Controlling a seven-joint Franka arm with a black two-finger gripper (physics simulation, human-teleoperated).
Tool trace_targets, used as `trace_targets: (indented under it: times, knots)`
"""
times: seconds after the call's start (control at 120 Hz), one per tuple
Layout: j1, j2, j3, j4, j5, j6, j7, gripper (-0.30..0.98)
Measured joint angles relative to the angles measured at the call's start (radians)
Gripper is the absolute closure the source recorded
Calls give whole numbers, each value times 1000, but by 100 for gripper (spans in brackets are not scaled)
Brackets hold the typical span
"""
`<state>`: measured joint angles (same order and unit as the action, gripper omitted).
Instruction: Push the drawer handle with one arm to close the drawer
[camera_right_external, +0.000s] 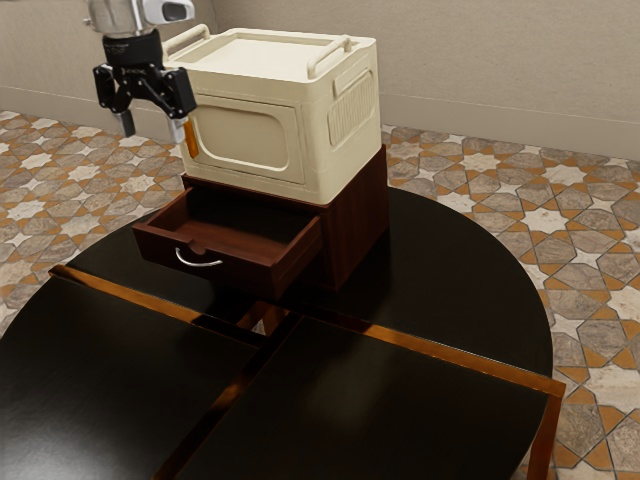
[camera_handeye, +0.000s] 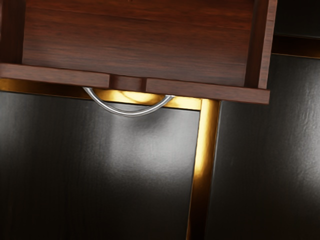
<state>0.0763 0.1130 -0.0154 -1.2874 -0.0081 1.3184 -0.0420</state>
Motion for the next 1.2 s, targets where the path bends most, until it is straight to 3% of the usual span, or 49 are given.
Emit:
trace_targets:
  times: [0.433,0.542,0.717,0.767,0.817,0.883,0.95,1.067,1.2]
  knots:
    - [-11,-23,11,36,-1,-9,34,0]
    - [-4,-68,-52,168,-17,-33,39,0]
    - [-90,-94,-95,175,-48,-94,2,0]
    - [-82,-167,-123,63,-40,-93,-13,1]
    - [-52,-333,-149,-198,-31,-54,-27,3]
    - [-26,-515,-172,-504,-25,21,-44,12]
    - [3,-616,-178,-713,-22,104,-59,23]
    - [18,-666,-172,-889,-18,242,-81,45]
    - [5,-636,-136,-1004,4,394,-85,63]
